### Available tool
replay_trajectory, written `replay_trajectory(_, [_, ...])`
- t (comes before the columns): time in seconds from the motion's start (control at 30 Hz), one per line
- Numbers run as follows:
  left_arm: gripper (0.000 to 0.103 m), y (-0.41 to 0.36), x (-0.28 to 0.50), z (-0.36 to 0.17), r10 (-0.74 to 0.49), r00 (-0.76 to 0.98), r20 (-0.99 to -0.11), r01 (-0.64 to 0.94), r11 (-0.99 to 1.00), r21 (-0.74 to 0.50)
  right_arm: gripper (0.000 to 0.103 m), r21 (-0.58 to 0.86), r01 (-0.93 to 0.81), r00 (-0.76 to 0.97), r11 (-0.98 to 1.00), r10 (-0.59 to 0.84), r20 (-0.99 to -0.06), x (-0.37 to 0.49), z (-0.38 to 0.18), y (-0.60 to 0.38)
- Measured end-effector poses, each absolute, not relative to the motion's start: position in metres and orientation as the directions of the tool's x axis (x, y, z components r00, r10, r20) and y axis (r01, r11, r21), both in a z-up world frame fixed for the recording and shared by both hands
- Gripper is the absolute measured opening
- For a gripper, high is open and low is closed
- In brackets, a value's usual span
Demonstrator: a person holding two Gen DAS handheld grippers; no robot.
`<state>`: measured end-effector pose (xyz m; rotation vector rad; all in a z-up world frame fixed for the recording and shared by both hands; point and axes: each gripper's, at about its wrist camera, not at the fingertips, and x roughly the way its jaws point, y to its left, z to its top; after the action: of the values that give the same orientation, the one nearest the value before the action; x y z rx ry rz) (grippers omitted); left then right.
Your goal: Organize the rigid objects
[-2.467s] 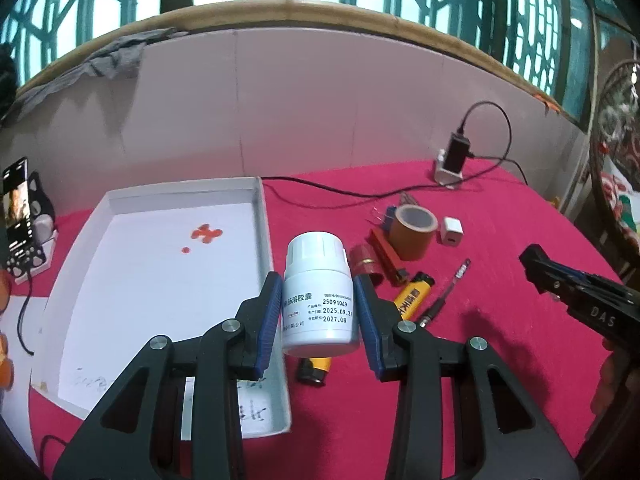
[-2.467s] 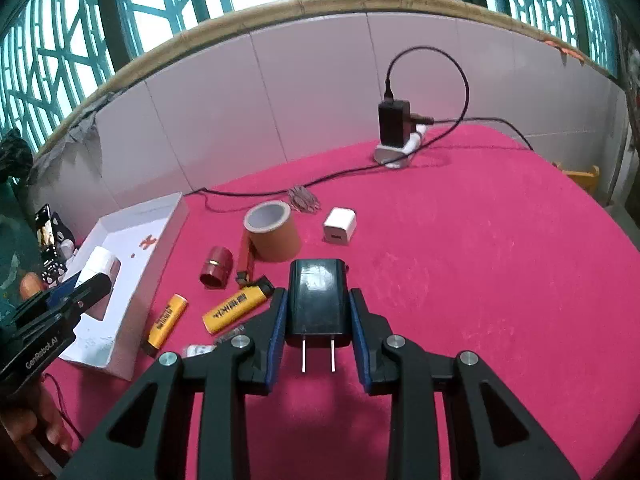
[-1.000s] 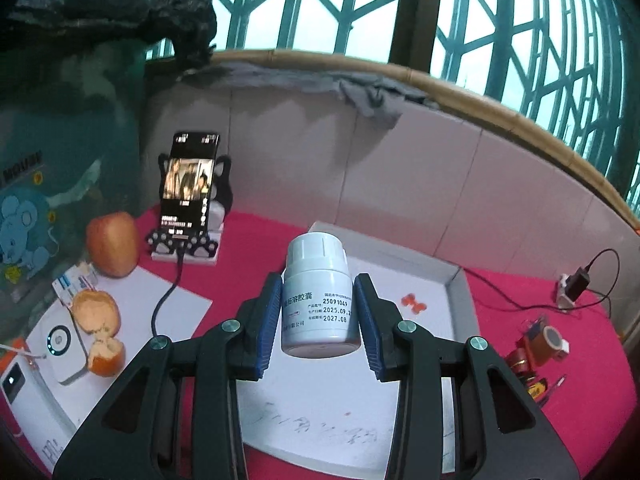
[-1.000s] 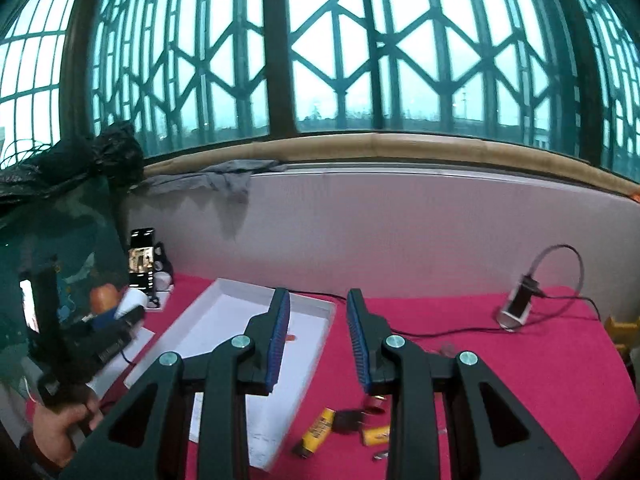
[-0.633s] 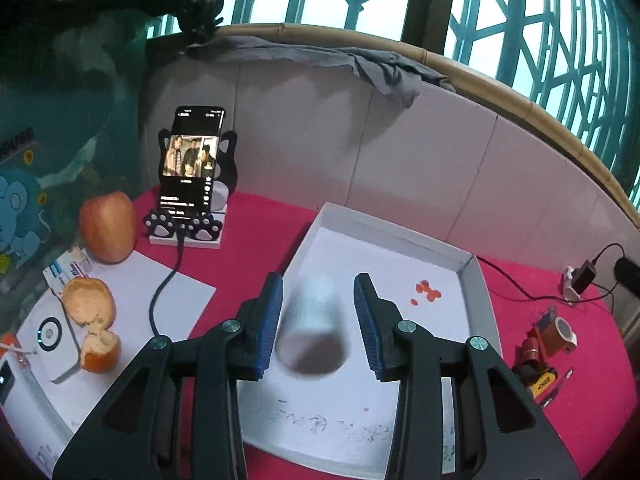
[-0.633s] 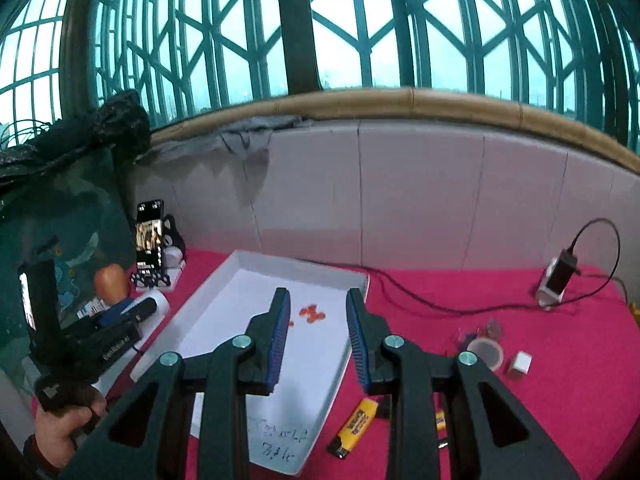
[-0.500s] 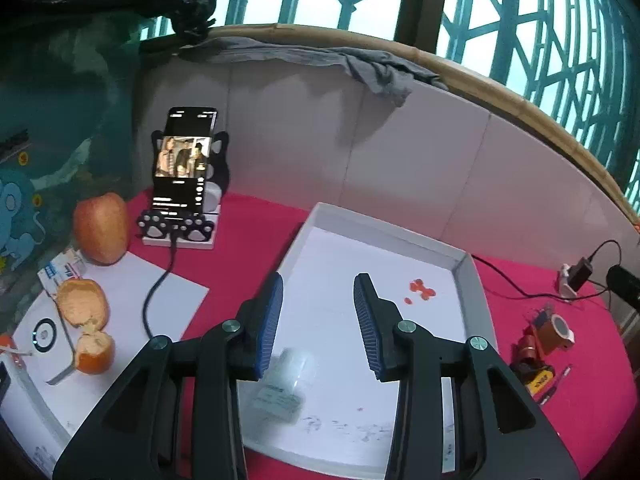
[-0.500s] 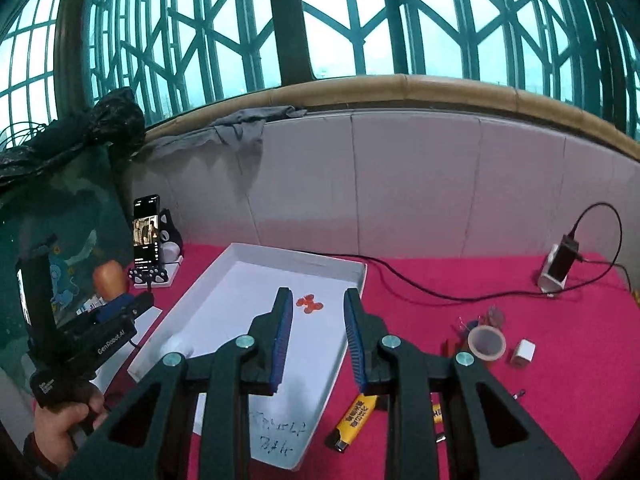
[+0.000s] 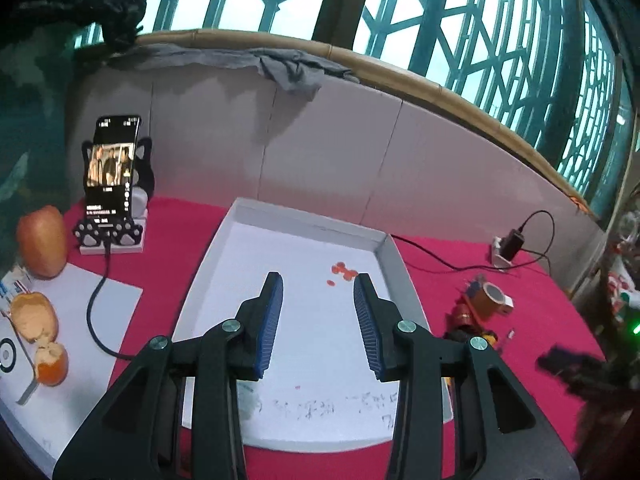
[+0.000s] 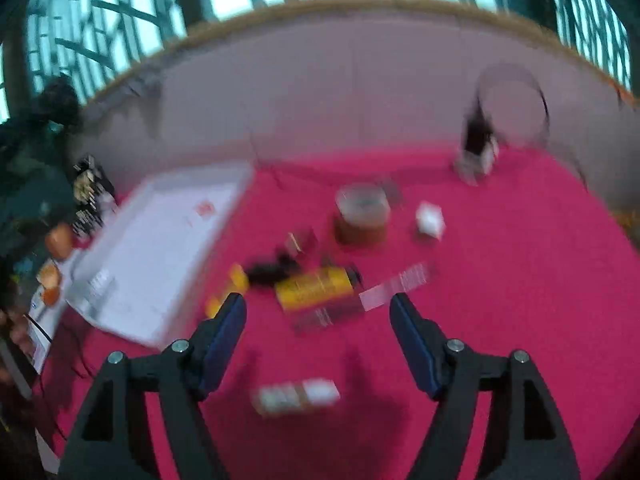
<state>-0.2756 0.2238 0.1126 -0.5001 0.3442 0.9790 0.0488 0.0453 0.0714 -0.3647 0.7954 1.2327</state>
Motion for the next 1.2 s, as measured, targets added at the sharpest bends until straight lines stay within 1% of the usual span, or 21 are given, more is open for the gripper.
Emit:
replay_trajectory(0.07, [0.036,0.228,-0.283,0.113,0.707,0.502,-0.498,-0.865,0.430,-0.260,0.074,0.178,-0.931,0.087,0.320,0.664,-0.743,0.047,0.053,0.045])
replay_trajectory(0.2, [0.036,0.234,-0.299,0.116,0.723,0.483,-0.493,-0.875,0.386,-0.292,0.074,0.164,-0.950,0.049,0.264,0.646,-0.762,0.026,0.037,0.055])
replay_trajectory(0.3, [0.036,0.237,-0.312,0.118,0.731,0.479,-0.486,-0.876,0.360,-0.320,0.074,0.102,-0.965,0.074,0.241,0.624,-0.778,0.011,0.027,0.066])
replay_trajectory(0.33, [0.036,0.238,-0.314,0.118,0.729,0.479,-0.489,-0.876,0.357,-0.326,0.074,0.049,-0.970,0.115,0.239,0.622,-0.775,0.005,0.026,0.067])
replay_trajectory(0.37, [0.038,0.240,-0.315,0.116,0.719,0.483,-0.499,-0.874,0.359,-0.328,0.074,0.007,-0.973,0.141,0.231,0.620,-0.772,0.000,0.025,0.067])
replay_trajectory(0.4, [0.045,0.242,-0.314,0.114,0.702,0.491,-0.515,-0.870,0.370,-0.325,0.072,-0.030,-0.975,0.164,0.222,0.616,-0.770,-0.005,0.023,0.067])
replay_trajectory(0.43, [0.051,0.245,-0.311,0.111,0.679,0.500,-0.538,-0.866,0.386,-0.317,0.063,-0.040,-0.976,0.167,0.212,0.624,-0.763,-0.007,0.024,0.066])
replay_trajectory(0.47, [0.060,0.248,-0.307,0.106,0.650,0.502,-0.570,-0.864,0.404,-0.300,0.063,-0.033,-0.979,0.156,0.203,0.626,-0.764,-0.007,0.025,0.066])
replay_trajectory(0.63, [0.061,0.257,-0.287,0.078,0.552,0.426,-0.717,-0.871,0.466,-0.158,0.063,-0.011,-0.979,0.140,0.203,0.633,-0.762,-0.003,0.027,0.060])
replay_trajectory(0.73, [0.061,0.264,-0.278,0.058,0.500,0.378,-0.779,-0.866,0.489,-0.106,0.063,0.014,-0.979,0.124,0.205,0.640,-0.758,-0.001,0.027,0.058])
replay_trajectory(0.9, [0.061,0.265,-0.258,0.033,0.460,0.304,-0.834,-0.844,0.537,-0.012,0.063,0.057,-0.976,0.097,0.210,0.652,-0.752,0.004,0.026,0.061])
replay_trajectory(1.03, [0.061,0.270,-0.247,0.014,0.438,0.232,-0.869,-0.842,0.538,0.046,0.063,0.081,-0.973,0.083,0.216,0.657,-0.749,0.007,0.026,0.059])
replay_trajectory(1.07, [0.061,0.269,-0.247,0.014,0.446,0.237,-0.863,-0.840,0.540,0.048,0.063,0.087,-0.972,0.081,0.218,0.658,-0.749,0.008,0.026,0.058])
replay_trajectory(1.1, [0.057,0.269,-0.249,0.014,0.446,0.241,-0.862,-0.840,0.540,0.045,0.063,0.095,-0.970,0.078,0.222,0.660,-0.747,0.009,0.026,0.058])
replay_trajectory(1.13, [0.049,0.268,-0.250,0.015,0.457,0.245,-0.855,-0.842,0.538,0.046,0.063,0.102,-0.968,0.077,0.227,0.662,-0.746,0.010,0.027,0.057])
replay_trajectory(1.17, [0.036,0.267,-0.251,0.016,0.467,0.245,-0.849,-0.842,0.537,0.053,0.063,0.113,-0.966,0.073,0.232,0.665,-0.743,0.012,0.027,0.055])
replay_trajectory(1.2, [0.036,0.265,-0.251,0.017,0.473,0.246,-0.846,-0.842,0.537,0.056,0.063,0.128,-0.963,0.069,0.239,0.673,-0.737,0.015,0.030,0.053])
